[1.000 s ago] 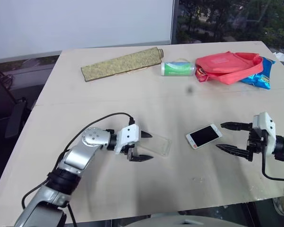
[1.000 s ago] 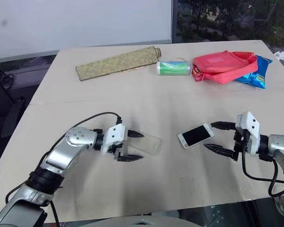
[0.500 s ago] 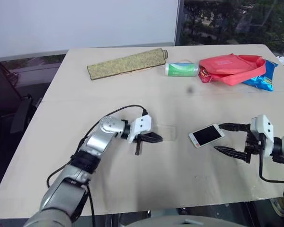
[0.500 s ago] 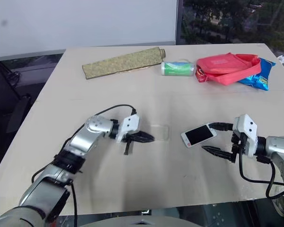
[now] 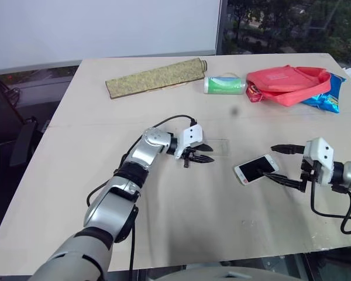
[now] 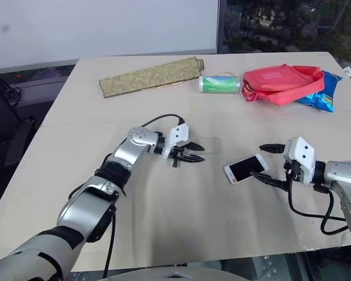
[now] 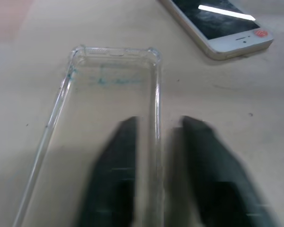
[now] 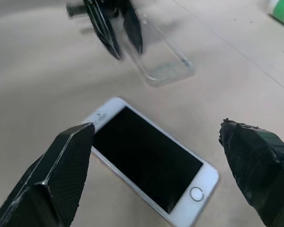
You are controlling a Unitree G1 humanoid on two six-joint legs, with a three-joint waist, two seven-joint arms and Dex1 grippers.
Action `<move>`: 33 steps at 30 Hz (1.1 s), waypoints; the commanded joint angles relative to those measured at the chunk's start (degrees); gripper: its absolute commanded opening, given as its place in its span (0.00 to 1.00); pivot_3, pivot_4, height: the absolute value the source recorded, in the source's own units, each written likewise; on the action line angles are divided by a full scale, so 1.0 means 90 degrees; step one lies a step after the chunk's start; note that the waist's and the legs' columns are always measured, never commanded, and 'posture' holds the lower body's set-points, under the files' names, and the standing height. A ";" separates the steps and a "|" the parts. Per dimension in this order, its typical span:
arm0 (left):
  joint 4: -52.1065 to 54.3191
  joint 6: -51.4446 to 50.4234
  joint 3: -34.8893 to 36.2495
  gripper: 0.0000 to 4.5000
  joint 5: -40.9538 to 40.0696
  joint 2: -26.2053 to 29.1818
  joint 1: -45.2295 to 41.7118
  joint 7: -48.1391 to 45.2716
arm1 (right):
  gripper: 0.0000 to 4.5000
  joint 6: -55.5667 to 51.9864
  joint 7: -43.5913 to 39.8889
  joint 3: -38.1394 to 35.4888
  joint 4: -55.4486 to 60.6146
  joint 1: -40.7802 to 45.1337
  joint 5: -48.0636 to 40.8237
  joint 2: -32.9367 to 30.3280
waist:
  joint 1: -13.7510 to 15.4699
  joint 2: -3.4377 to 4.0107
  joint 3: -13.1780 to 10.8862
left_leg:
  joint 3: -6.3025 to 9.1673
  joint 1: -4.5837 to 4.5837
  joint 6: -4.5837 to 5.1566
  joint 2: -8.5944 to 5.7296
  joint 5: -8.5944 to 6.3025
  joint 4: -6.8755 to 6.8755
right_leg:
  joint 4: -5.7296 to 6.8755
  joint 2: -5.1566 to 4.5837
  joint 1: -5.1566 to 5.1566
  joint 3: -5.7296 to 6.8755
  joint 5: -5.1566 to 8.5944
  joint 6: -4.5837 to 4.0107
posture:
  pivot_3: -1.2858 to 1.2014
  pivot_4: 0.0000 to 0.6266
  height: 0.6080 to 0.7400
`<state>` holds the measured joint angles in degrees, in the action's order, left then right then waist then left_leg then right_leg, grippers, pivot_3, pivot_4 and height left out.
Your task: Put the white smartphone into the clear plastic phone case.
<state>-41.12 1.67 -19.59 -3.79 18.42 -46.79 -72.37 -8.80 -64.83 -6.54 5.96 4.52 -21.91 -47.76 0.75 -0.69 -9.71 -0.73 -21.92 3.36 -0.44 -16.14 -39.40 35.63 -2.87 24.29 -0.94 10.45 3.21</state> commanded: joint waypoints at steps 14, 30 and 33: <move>0.4780 -0.2974 0.0701 0.99 -0.1130 0.1352 0.1337 -0.0033 | 1.00 0.2243 -0.2526 0.1964 -0.3845 0.3190 0.1623 0.0021 | -0.0173 -0.0008 -0.0018 | -0.0016 -0.0007 -0.0001 0.0009 0.0000 0.0013 | 0.0019 0.0002 0.0034 -0.0017 -0.0004 -0.0004 | 0.52 0.24 1.00; 0.7391 -0.4640 0.1338 0.99 -0.2135 0.1897 0.3405 0.1368 | 1.00 0.4645 -0.3074 0.3710 -0.6151 0.4445 0.2284 0.0031 | -0.0112 -0.0017 -0.0019 | -0.0017 0.0036 -0.0005 0.0004 0.0002 0.0008 | 0.0012 -0.0038 -0.0015 -0.0007 0.0000 -0.0045 | 0.52 0.24 1.00; 0.7452 -0.4643 0.1321 0.99 -0.2191 0.1940 0.3538 0.1502 | 1.00 0.4459 -0.3074 0.4015 -0.5734 0.4314 0.1906 -0.0151 | -0.0064 -0.0017 -0.0019 | -0.0013 0.0032 -0.0005 0.0002 0.0002 0.0009 | 0.0009 -0.0050 -0.0016 0.0002 0.0000 -0.0046 | 0.52 0.24 1.00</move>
<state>23.87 -40.27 -8.85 -22.30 35.44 -14.99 -59.46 31.52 -87.07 26.38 -45.89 45.47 -5.37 -47.79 0.18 -0.84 -9.88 -0.81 -21.67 3.31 -0.43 -16.12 -39.32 35.66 -3.53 24.16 -0.89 10.45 2.79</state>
